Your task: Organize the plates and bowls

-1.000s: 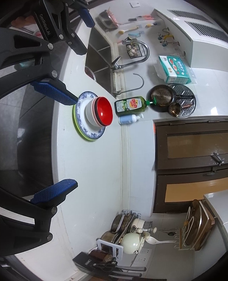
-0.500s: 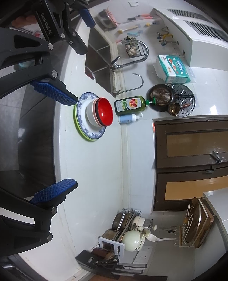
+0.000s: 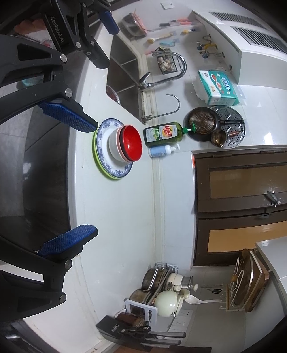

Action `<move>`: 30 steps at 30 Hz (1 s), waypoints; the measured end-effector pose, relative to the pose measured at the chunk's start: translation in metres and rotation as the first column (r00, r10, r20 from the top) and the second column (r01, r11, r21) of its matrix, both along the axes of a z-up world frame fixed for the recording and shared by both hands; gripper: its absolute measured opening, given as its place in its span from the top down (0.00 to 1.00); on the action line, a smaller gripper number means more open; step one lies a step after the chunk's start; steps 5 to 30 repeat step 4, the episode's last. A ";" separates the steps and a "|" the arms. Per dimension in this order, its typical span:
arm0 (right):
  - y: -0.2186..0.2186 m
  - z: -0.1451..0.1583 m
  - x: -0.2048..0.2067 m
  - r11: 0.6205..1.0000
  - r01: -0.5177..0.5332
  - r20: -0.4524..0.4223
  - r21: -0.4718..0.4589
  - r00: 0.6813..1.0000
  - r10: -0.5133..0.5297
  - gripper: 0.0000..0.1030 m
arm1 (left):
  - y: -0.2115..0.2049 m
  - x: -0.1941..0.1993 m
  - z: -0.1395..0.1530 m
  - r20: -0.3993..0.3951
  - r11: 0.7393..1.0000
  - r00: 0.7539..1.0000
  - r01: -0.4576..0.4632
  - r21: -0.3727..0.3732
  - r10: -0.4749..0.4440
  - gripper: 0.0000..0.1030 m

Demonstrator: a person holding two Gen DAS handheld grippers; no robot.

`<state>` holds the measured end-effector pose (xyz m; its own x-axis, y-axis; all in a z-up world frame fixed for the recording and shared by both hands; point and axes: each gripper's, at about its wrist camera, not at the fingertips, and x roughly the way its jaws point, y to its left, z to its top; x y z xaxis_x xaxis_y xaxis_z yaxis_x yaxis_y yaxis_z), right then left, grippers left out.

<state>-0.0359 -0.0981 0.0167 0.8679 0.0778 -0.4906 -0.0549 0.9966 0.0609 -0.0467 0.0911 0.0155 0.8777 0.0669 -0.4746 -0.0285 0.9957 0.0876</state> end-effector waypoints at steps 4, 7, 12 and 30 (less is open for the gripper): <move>-0.002 0.001 0.001 1.000 0.002 0.004 -0.004 1.000 -0.002 0.16 | -0.001 0.002 0.000 0.001 1.000 1.000 -0.006 -0.005 0.006 0.00; -0.002 0.001 0.001 1.000 0.002 0.004 -0.004 1.000 -0.002 0.16 | -0.001 0.002 0.000 0.001 1.000 1.000 -0.006 -0.005 0.006 0.00; -0.002 0.001 0.001 1.000 0.002 0.004 -0.004 1.000 -0.002 0.16 | -0.001 0.002 0.000 0.001 1.000 1.000 -0.006 -0.005 0.006 0.00; -0.002 0.001 0.001 1.000 0.002 0.004 -0.004 1.000 -0.002 0.16 | -0.001 0.002 0.000 0.001 1.000 1.000 -0.006 -0.005 0.006 0.00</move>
